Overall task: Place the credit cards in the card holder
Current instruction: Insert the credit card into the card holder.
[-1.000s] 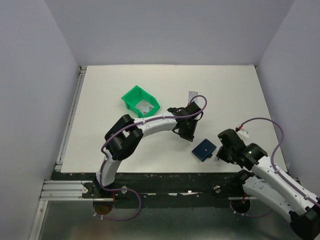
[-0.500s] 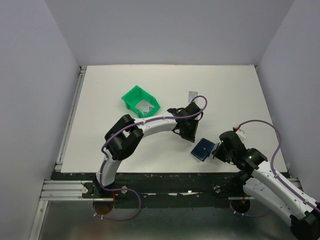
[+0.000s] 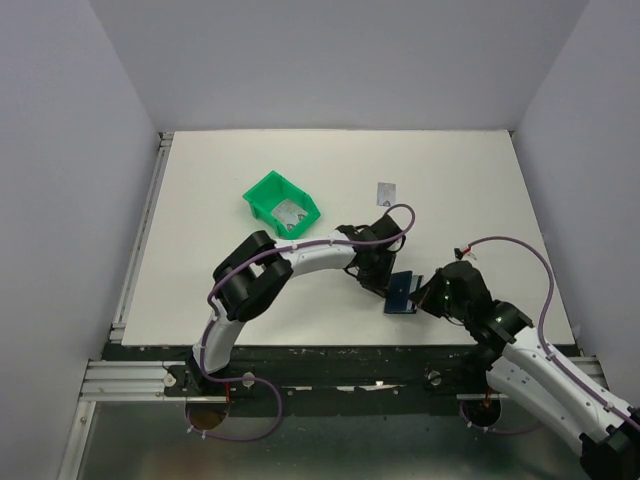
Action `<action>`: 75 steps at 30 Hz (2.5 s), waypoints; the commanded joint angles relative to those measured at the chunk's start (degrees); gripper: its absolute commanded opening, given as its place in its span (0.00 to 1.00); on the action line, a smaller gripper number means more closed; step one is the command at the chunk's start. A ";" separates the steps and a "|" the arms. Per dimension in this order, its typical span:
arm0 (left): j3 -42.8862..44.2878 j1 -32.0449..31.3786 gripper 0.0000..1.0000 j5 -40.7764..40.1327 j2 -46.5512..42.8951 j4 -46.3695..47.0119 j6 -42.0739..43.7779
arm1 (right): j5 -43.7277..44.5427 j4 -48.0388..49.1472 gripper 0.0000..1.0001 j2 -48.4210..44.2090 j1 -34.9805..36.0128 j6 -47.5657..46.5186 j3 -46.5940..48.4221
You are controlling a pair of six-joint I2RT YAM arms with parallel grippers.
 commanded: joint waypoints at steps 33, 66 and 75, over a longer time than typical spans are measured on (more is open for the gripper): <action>-5.88 -0.84 0.25 1.45 -3.73 3.22 -2.08 | 8.19 -14.48 0.00 -0.55 -0.19 -3.17 9.48; -4.30 -0.40 0.24 0.57 -3.55 1.20 -0.59 | -5.69 -18.72 0.00 -3.71 -0.19 1.15 2.81; -4.13 -0.22 0.24 0.74 -3.03 1.29 -0.59 | -3.41 -17.67 0.00 -4.34 -0.19 0.45 1.31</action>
